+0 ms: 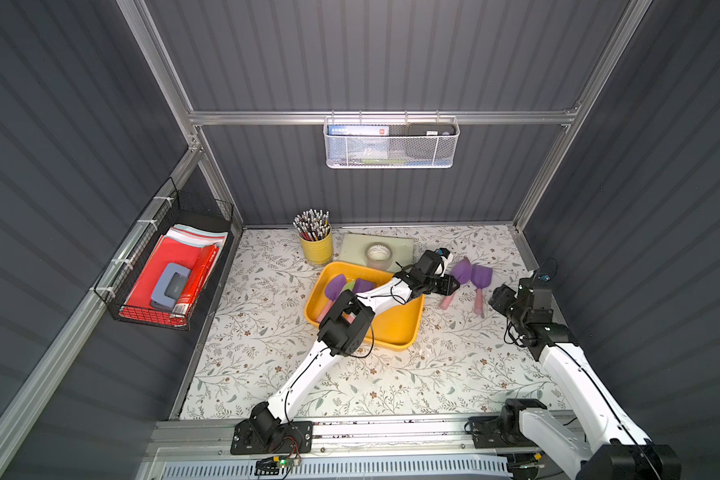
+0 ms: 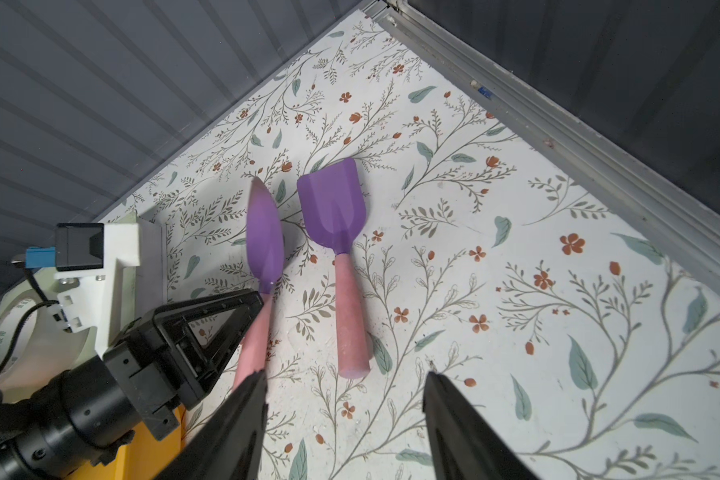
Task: Take the shovel out of the storage box
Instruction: Place the shovel at the center of the board.
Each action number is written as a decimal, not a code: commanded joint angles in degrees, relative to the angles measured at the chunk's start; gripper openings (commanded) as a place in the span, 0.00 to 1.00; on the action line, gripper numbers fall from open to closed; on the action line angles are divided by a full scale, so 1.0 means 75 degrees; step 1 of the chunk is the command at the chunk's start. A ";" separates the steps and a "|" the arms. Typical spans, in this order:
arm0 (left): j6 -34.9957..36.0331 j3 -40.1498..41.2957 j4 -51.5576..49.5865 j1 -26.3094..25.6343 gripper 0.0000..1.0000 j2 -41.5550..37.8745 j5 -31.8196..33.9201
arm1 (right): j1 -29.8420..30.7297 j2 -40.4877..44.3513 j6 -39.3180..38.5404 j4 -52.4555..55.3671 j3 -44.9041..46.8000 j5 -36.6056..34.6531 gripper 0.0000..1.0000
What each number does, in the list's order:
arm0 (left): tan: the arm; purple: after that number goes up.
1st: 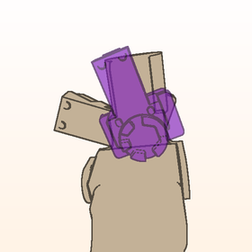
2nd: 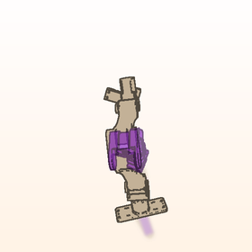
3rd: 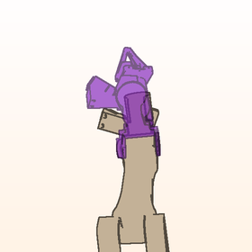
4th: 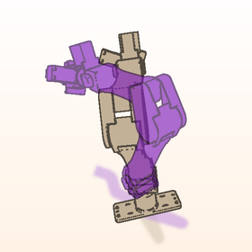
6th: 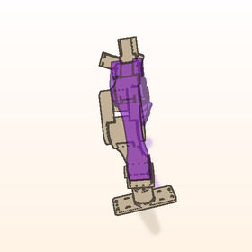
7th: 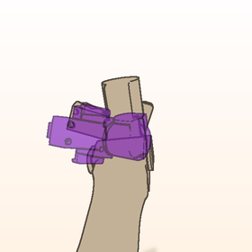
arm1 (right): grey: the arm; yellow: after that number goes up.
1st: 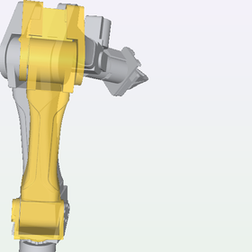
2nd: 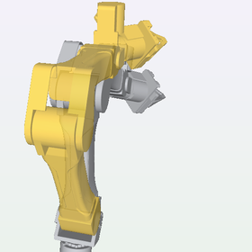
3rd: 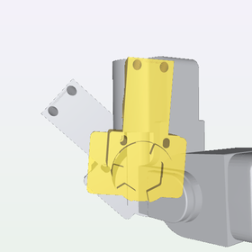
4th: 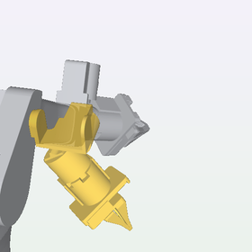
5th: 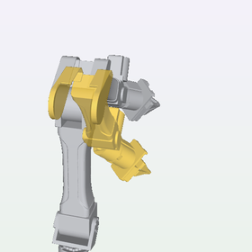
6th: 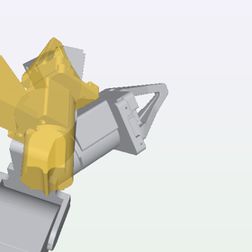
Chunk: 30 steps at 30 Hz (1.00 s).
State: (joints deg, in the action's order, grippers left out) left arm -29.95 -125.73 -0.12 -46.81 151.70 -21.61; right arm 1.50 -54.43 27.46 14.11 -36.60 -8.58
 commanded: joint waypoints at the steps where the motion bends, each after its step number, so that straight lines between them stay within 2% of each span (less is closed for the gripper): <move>1: 0.0037 0.0053 0.0577 0.0018 0.58 0.0056 -0.0191 | 0.0038 -0.0031 0.0015 -0.0124 0.0100 0.0106 0.65; 4: 0.0091 0.0247 0.0710 0.0020 0.69 -0.0141 -0.0288 | 0.0035 -0.0098 0.0012 -0.0135 0.0099 0.0178 0.65; 7: 0.0585 0.0344 0.0639 0.0018 0.70 -0.0515 -0.0159 | 0.0036 -0.0148 0.0039 -0.0126 0.0081 0.0299 0.65; 10: 0.0929 0.0758 0.0653 0.0048 0.70 -0.1318 0.0460 | 0.0035 -0.0203 0.0074 -0.0343 0.0116 0.0672 0.65; 13: 0.1526 0.1173 0.0272 0.0077 0.70 -0.2412 0.1780 | 0.0052 -0.0288 0.0099 -0.0648 0.0112 0.1637 0.65; 16: 0.1925 0.2106 0.0380 0.0256 0.69 -0.3845 0.2786 | 0.0181 -0.0161 0.0262 -0.1305 0.0294 0.2351 0.65; 18: 0.1989 0.3013 0.0730 0.0458 0.69 -0.4866 0.3147 | 0.0462 0.0073 0.0247 -0.1592 0.0296 0.2408 0.65; 20: 0.1901 0.3965 0.1204 0.0764 0.69 -0.5858 0.3331 | 0.0911 0.0323 0.0173 -0.1599 0.0188 0.2026 0.65; 23: 0.1873 0.4770 0.1324 0.1188 0.70 -0.6772 0.3313 | 0.1356 0.0441 0.0065 -0.2061 0.0075 0.1989 0.65; 27: 0.2127 0.4992 0.0481 0.1326 0.70 -0.7084 0.4031 | 0.1634 -0.0300 0.0125 -0.3013 0.0157 0.3556 0.66; 30: 0.2022 0.5239 0.0001 0.1523 0.69 -0.7043 0.4851 | 0.1992 -0.1494 0.0249 -0.3356 -0.0067 0.4339 0.65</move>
State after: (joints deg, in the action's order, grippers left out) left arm -16.01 -90.06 8.01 -35.53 95.96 8.47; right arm 14.46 -60.18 28.60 -6.63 -35.90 15.66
